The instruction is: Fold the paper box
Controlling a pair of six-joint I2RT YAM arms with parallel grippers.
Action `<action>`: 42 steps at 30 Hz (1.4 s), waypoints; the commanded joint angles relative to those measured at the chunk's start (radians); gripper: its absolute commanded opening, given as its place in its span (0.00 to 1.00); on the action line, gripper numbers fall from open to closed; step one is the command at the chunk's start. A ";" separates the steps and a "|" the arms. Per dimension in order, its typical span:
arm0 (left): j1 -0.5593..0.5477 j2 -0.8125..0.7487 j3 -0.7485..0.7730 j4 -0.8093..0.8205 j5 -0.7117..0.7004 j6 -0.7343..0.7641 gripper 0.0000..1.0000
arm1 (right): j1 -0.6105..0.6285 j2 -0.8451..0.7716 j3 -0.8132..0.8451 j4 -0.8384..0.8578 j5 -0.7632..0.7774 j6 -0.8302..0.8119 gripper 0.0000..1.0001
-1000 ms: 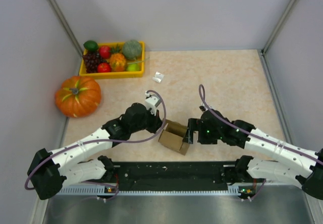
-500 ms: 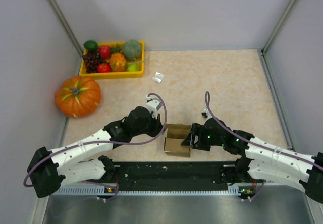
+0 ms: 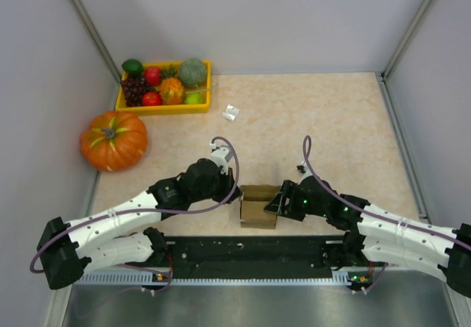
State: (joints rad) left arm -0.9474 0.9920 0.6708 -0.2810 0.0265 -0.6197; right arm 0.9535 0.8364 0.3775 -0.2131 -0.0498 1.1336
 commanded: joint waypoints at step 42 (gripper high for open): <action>-0.264 -0.010 -0.085 -0.041 -0.295 -0.210 0.00 | 0.018 -0.039 0.027 -0.051 0.076 -0.055 0.67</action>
State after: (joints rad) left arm -1.1858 0.9588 0.6235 -0.2810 -0.2863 -0.8135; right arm 0.9611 0.8181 0.3775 -0.2276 -0.0010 1.1309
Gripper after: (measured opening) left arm 0.011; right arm 0.644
